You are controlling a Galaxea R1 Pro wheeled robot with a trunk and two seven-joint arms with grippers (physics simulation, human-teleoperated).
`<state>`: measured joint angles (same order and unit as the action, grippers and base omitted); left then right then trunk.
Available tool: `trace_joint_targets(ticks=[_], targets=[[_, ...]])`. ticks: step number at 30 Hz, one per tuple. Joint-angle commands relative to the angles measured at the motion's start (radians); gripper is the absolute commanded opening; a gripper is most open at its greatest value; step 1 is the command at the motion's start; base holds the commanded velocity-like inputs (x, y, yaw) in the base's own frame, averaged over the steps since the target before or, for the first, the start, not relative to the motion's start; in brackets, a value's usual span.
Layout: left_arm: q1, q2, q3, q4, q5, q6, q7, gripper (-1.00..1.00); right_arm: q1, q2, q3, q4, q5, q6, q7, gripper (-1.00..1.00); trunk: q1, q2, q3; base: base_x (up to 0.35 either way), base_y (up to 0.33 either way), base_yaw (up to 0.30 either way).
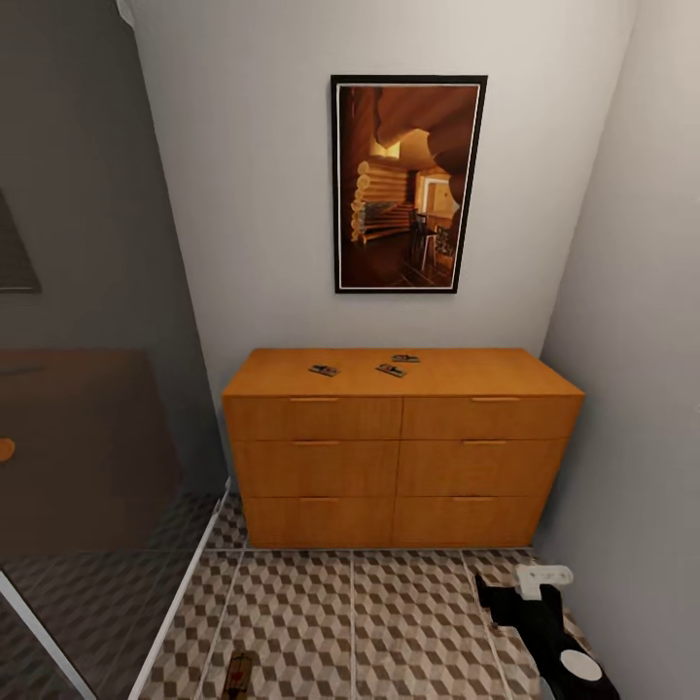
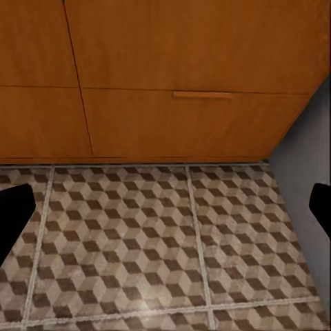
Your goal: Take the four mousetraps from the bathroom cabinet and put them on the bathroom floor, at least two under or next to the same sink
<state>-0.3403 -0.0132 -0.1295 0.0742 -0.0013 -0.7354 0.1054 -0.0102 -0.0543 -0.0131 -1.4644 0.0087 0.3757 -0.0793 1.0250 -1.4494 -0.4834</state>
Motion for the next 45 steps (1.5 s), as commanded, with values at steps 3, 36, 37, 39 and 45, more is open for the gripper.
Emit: trace_joint_targets(ticks=[3,36,37,39,45], targets=[[-0.002,-0.001,-0.009,0.004,-0.002,-0.006,0.010,-1.00,-0.001,-0.004,0.001,-0.037,0.000,0.035,-0.032,1.00,0.000,-0.001,-0.001,-0.003,0.000,0.000],[-0.001,-0.003,-0.008,0.004,-0.002,-0.004,0.009,-1.00,-0.489,-0.009,0.003,-0.145,-0.002,0.563,-0.112,1.00,0.000,-0.001,-0.001,0.000,0.000,0.000],[0.000,-0.002,-0.008,0.004,-0.002,-0.001,0.008,-1.00,-0.522,-0.009,0.003,-0.144,-0.003,0.578,-0.112,1.00,0.000,-0.001,-0.001,0.000,0.000,0.000],[0.004,0.000,-0.007,0.004,-0.002,0.003,0.008,-1.00,-0.554,-0.009,0.003,-0.142,-0.003,0.587,-0.112,1.00,0.000,-0.001,-0.001,0.000,0.000,0.000],[0.050,0.004,-0.007,0.004,-0.002,0.010,0.007,-1.00,-0.690,-0.005,0.006,-0.102,-0.004,0.605,-0.112,1.00,0.000,-0.001,-0.001,0.000,0.000,0.000]])
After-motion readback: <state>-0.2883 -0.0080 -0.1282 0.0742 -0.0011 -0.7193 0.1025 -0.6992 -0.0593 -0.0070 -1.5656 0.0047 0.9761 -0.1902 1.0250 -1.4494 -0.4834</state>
